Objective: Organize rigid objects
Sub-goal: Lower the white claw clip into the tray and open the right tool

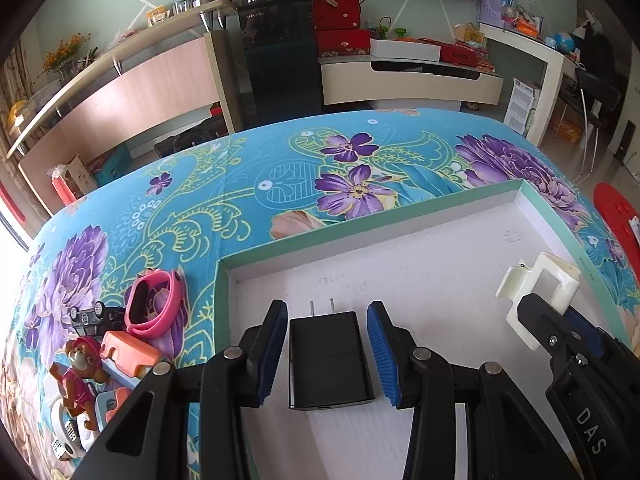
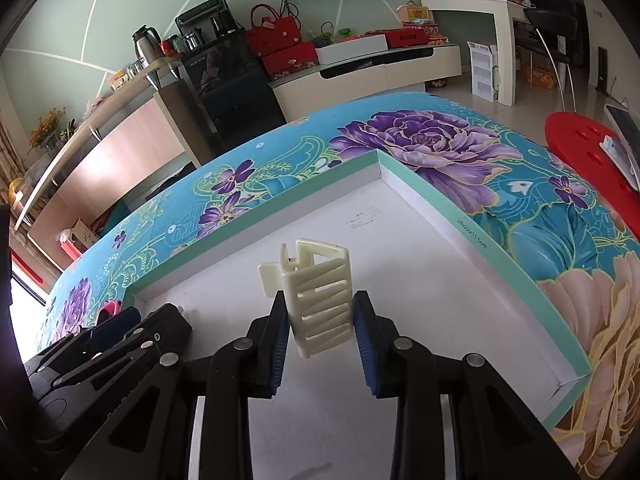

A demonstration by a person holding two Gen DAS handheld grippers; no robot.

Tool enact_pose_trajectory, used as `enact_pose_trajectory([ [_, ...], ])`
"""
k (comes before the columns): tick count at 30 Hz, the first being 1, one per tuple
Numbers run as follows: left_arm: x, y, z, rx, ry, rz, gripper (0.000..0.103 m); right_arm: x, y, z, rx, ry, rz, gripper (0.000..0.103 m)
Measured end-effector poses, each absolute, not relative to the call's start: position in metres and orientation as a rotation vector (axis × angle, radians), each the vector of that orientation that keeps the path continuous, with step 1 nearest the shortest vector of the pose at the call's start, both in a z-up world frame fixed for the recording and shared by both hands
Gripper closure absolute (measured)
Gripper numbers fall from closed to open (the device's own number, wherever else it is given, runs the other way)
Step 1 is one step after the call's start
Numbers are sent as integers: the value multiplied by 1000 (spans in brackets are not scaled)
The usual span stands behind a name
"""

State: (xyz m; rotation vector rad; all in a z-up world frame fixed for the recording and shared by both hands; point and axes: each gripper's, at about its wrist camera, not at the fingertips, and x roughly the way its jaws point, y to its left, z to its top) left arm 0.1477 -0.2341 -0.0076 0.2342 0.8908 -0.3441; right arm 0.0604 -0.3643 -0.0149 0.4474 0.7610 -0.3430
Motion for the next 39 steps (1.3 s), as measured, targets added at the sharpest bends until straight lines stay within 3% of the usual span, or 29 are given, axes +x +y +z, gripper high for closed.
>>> enact_pose_trajectory([
  [5,145,-230,-2,219,885,-332,57,61,-364,-15,444,769,-337,70],
  [8,144,-225,2,203,883,-317,45,62,-361,-14,429,773,-333,69],
  [10,144,-218,6,177,878,-305,39,63,-359,-13,410,771,-331,62],
  [11,144,-214,8,166,877,-296,38,63,-358,-12,402,770,-330,51],
  [12,145,-211,9,157,876,-286,35,63,-356,-11,399,767,-325,47],
  [17,146,-192,14,117,869,-235,27,66,-352,-10,379,774,-319,38],
  [21,147,-175,14,85,868,-195,7,67,-351,-12,371,787,-318,29],
  [24,146,-162,13,51,871,-173,0,67,-350,-11,364,781,-322,23],
  [28,146,-148,11,27,875,-142,0,67,-350,-11,361,775,-330,22],
  [30,146,-141,11,17,873,-126,0,67,-350,-10,358,772,-334,11],
  [36,145,-123,14,-5,850,-83,0,67,-346,-5,340,746,-334,10],
  [39,143,-112,16,-25,837,-68,0,67,-344,-3,319,733,-336,0],
])
